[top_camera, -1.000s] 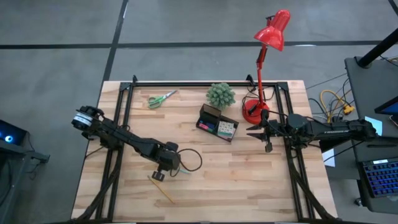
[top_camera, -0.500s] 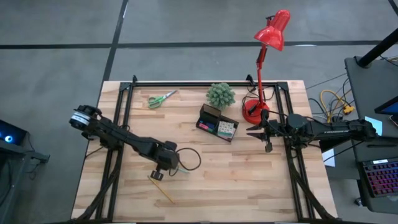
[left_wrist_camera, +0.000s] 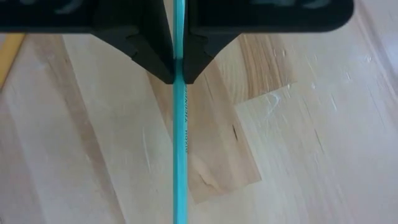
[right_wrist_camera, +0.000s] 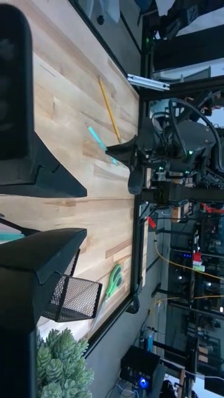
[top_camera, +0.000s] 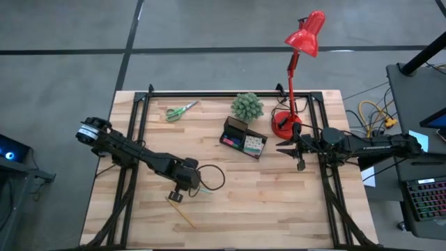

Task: Pick and place office supplies into organizer
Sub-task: Put the light blue pencil into the black desk organizer

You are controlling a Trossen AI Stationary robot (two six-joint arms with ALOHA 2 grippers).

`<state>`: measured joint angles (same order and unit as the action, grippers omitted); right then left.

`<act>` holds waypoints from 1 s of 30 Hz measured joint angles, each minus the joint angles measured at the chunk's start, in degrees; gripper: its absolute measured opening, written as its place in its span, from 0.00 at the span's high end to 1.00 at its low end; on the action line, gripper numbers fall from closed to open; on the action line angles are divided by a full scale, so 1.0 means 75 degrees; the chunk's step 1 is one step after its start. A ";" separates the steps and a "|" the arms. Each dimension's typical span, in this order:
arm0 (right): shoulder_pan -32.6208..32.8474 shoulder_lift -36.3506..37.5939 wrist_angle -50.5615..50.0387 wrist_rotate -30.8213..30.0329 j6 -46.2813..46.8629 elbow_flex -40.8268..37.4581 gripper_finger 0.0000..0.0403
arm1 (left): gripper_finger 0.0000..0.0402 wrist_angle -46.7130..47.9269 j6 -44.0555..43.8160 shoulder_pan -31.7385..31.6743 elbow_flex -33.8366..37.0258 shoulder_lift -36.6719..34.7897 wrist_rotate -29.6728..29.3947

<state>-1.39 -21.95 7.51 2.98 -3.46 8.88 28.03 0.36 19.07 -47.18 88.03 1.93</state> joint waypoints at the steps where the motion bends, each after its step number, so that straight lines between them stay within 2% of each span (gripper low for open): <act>1: 0.0000 0.0002 0.0000 0.0000 -0.0004 0.0000 0.81 | 0.98 0.0000 0.0000 0.0000 0.0000 0.0000 0.0000; 9: 0.0000 0.0002 0.0000 0.0000 -0.0002 0.0000 0.83 | 0.98 0.0000 -0.0003 0.0000 -0.0006 -0.0003 0.0000; 24: 0.0000 0.0001 0.0000 0.0000 -0.0006 0.0000 0.79 | 0.98 -0.0140 -0.0003 0.0000 -0.0013 -0.0014 -0.0016; 30: 0.0000 0.0001 -0.0003 0.0000 -0.0005 0.0000 0.80 | 0.98 -0.0255 -0.0006 -0.0002 -0.0020 -0.0326 -0.0083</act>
<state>-1.39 -21.94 7.49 2.98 -3.50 8.88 26.12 0.32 19.06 -47.33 85.59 1.31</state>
